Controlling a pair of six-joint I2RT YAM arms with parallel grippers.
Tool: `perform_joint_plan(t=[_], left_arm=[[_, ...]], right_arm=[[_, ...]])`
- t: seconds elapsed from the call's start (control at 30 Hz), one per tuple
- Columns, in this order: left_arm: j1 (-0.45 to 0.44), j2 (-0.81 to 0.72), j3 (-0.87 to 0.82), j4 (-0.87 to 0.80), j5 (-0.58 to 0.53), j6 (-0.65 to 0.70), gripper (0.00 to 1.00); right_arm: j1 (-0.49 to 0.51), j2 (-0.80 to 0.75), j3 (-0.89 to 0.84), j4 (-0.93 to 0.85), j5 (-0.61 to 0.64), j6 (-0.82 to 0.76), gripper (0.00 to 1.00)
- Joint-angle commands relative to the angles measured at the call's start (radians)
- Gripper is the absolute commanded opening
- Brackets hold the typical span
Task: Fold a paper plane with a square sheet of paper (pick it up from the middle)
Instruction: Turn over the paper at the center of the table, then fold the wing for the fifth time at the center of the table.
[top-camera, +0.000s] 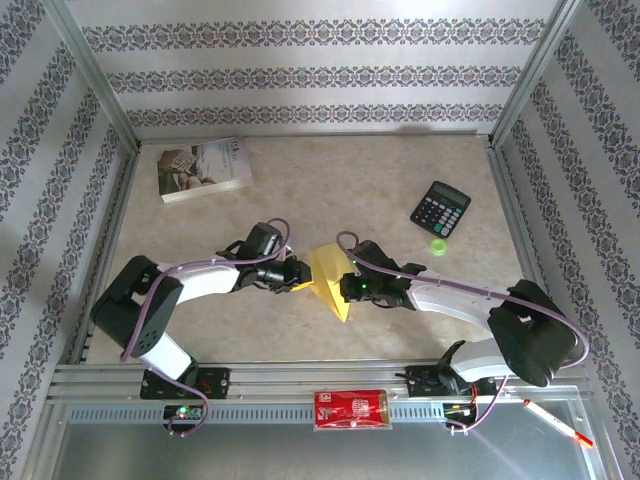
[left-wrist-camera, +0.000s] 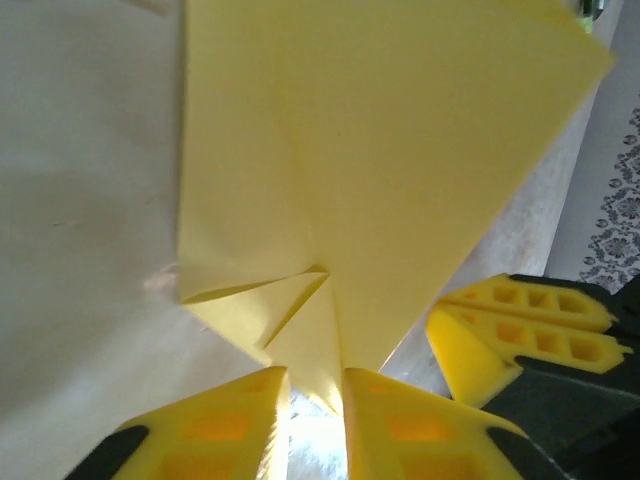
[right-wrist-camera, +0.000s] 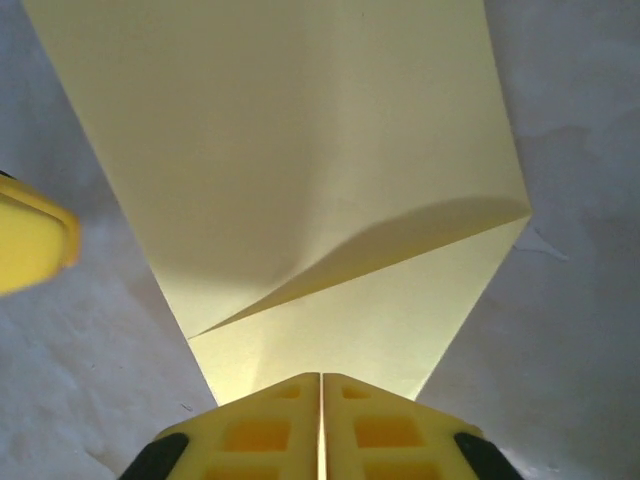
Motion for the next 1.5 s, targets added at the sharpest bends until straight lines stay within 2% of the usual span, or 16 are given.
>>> perform_joint_plan(t=[0.0,0.37,0.57,0.7,0.93,1.1,1.17,1.27,1.37,1.47], left_arm=[[-0.008,0.017,0.032,0.105,0.035,-0.047,0.2],[-0.008,0.075,0.068,0.069,0.045,-0.019,0.28],[0.017,0.125,0.099,-0.007,-0.004,0.054,0.27],[0.045,0.166,0.129,-0.029,0.01,0.104,0.24],[0.09,0.193,0.181,-0.104,0.0,0.197,0.25],[0.089,0.067,0.126,-0.141,-0.047,0.195,0.29],[0.069,-0.019,0.08,-0.146,-0.074,0.173,0.3],[-0.006,-0.109,0.047,-0.154,-0.105,0.143,0.27],[-0.079,-0.101,0.054,-0.137,-0.068,0.108,0.18],[-0.116,-0.025,0.085,-0.106,-0.028,0.091,0.1]], right_arm=[[0.0,0.041,-0.017,0.17,-0.079,0.058,0.07],[0.055,0.174,-0.009,0.254,-0.063,0.138,0.03],[0.078,0.207,-0.008,0.274,-0.061,0.166,0.03],[0.076,0.158,-0.026,0.271,-0.051,0.173,0.07],[0.032,0.023,-0.104,0.279,-0.091,0.175,0.15],[-0.042,-0.083,-0.164,0.226,-0.123,0.158,0.19],[-0.065,-0.107,-0.176,0.229,-0.131,0.159,0.19],[-0.1,-0.115,-0.177,0.227,-0.149,0.152,0.2],[-0.16,-0.114,-0.181,0.201,-0.156,0.15,0.21],[-0.218,-0.125,-0.189,0.189,-0.162,0.134,0.24]])
